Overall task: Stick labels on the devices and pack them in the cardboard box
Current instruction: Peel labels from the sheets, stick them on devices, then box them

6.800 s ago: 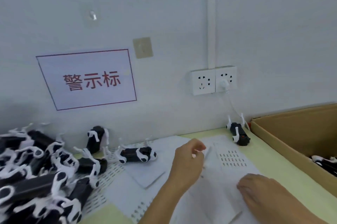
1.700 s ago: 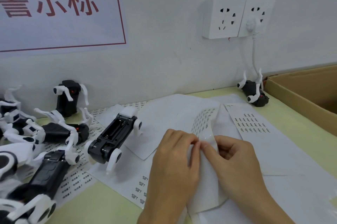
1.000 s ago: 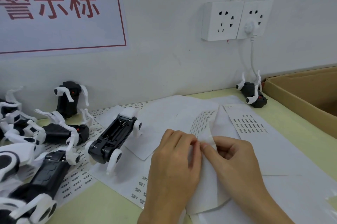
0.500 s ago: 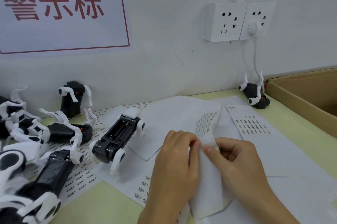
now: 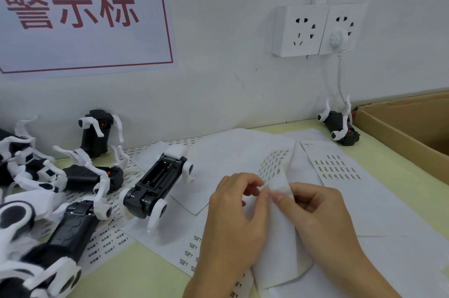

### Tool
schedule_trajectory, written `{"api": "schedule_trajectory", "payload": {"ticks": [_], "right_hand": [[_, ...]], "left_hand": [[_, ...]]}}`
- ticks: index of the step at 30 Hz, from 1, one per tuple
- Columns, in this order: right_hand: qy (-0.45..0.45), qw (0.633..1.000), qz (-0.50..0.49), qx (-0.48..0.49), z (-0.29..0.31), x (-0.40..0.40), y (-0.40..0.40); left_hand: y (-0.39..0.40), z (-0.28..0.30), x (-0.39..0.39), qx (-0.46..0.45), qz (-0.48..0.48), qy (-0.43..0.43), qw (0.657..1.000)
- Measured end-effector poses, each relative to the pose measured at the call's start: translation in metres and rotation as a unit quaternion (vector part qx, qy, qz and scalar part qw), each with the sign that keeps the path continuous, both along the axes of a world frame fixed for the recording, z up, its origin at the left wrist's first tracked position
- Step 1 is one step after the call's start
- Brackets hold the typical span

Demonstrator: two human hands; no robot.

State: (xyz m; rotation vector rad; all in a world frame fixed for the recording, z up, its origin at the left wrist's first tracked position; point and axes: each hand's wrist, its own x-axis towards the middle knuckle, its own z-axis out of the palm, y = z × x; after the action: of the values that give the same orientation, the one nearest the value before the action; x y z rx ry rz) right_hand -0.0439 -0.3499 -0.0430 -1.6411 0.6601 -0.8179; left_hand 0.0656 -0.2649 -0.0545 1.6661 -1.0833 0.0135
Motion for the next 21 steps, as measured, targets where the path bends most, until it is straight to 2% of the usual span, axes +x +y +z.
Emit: {"api": "schedule_trajectory", "payload": {"ticks": [6, 14, 21], "right_hand": [[0.011, 1.000, -0.015, -0.002, 0.0034, 0.0010, 0.0021], [0.012, 1.000, -0.003, 0.002, 0.0041, -0.0022, 0.0009], [0.007, 1.000, 0.012, 0.015, 0.0073, -0.0014, 0.0033]], "left_hand": [[-0.0016, -0.0004, 0.0025, 0.008, -0.001, -0.039, 0.999], [-0.0006, 0.0013, 0.0035, -0.002, -0.018, 0.026, 1.000], [-0.0010, 0.0018, 0.0034, -0.014, 0.005, 0.028, 0.999]]}}
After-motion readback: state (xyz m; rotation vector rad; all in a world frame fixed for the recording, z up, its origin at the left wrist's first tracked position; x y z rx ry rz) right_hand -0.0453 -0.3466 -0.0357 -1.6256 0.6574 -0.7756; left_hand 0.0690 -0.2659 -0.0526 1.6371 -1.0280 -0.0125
